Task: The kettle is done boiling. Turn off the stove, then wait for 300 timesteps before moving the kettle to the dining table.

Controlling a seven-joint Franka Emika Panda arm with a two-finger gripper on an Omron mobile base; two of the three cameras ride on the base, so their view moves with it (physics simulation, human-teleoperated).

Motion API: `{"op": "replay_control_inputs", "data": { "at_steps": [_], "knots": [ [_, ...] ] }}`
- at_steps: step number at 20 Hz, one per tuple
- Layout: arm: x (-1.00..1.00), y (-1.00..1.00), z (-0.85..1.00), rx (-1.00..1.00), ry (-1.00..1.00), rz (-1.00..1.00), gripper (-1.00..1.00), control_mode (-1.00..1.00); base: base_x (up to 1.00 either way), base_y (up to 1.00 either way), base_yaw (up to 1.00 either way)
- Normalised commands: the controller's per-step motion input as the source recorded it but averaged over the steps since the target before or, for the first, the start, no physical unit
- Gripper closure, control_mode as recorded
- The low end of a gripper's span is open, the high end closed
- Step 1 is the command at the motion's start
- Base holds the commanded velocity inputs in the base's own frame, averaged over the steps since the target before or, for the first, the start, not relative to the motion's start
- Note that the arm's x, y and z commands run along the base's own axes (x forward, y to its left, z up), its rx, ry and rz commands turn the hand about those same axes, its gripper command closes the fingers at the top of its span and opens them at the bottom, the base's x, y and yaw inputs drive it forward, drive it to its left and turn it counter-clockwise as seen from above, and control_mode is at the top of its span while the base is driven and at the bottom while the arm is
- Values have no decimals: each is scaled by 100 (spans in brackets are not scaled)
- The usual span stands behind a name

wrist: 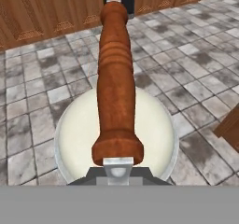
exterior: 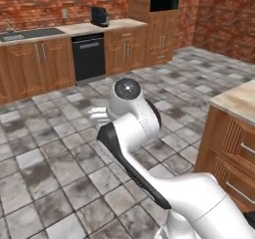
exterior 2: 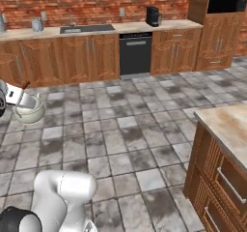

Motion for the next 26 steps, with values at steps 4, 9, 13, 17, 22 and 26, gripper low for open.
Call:
{"op": "replay_control_inputs", "data": {
  "at_steps": [4,9,13,17,22,26],
  "knots": [
    [0,0,0,0,0,0,100,100,53,20,-41],
    [0,0,0,0,0,0,100,100,59,30,-41],
    [0,0,0,0,0,0,100,100,63,35,-40],
    [0,0,0,0,0,0,100,100,68,38,-40],
    [0,0,0,0,0,0,100,100,65,36,-39],
    [0,0,0,0,0,0,100,100,56,36,-40]
  ]
}}
